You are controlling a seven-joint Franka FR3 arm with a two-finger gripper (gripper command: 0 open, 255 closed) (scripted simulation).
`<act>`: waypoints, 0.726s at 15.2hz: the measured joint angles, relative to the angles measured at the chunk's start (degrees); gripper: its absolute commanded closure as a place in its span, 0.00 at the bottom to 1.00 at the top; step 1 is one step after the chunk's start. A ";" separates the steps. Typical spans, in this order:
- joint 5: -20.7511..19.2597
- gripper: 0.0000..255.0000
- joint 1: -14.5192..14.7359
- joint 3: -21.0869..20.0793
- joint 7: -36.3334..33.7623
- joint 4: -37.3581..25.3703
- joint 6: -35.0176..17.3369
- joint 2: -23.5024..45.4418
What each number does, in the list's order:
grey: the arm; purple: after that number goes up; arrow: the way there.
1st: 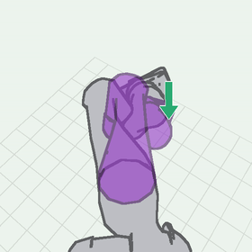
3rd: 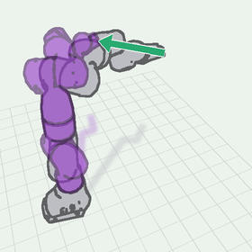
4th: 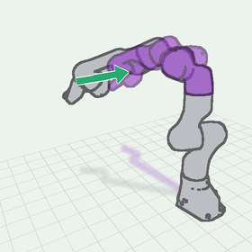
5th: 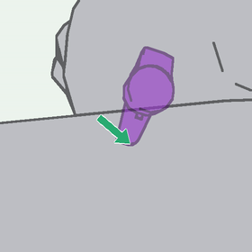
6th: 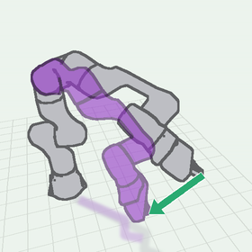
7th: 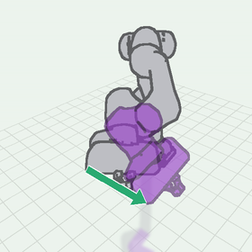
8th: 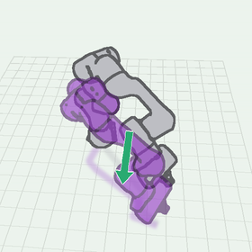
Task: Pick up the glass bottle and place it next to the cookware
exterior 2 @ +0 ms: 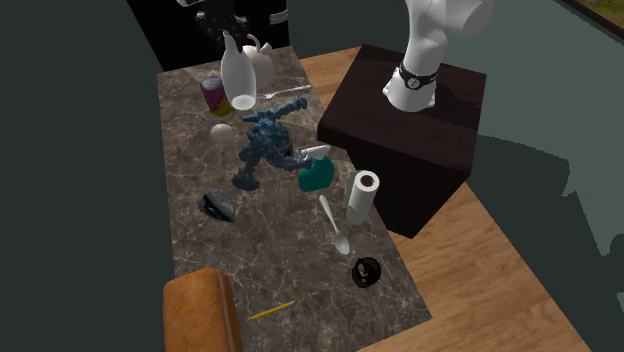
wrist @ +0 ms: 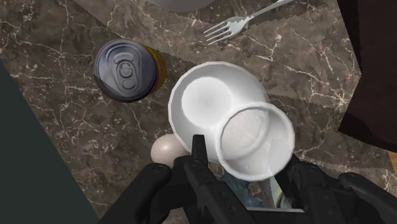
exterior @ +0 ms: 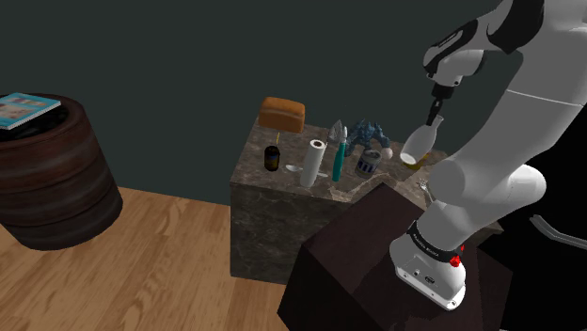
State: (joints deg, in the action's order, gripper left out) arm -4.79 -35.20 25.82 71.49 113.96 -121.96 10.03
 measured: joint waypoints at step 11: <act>1.81 1.00 -0.61 -0.55 0.38 3.61 -7.71 4.44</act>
State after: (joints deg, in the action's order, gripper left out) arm -2.98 -35.81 25.27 71.87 117.57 -129.66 14.46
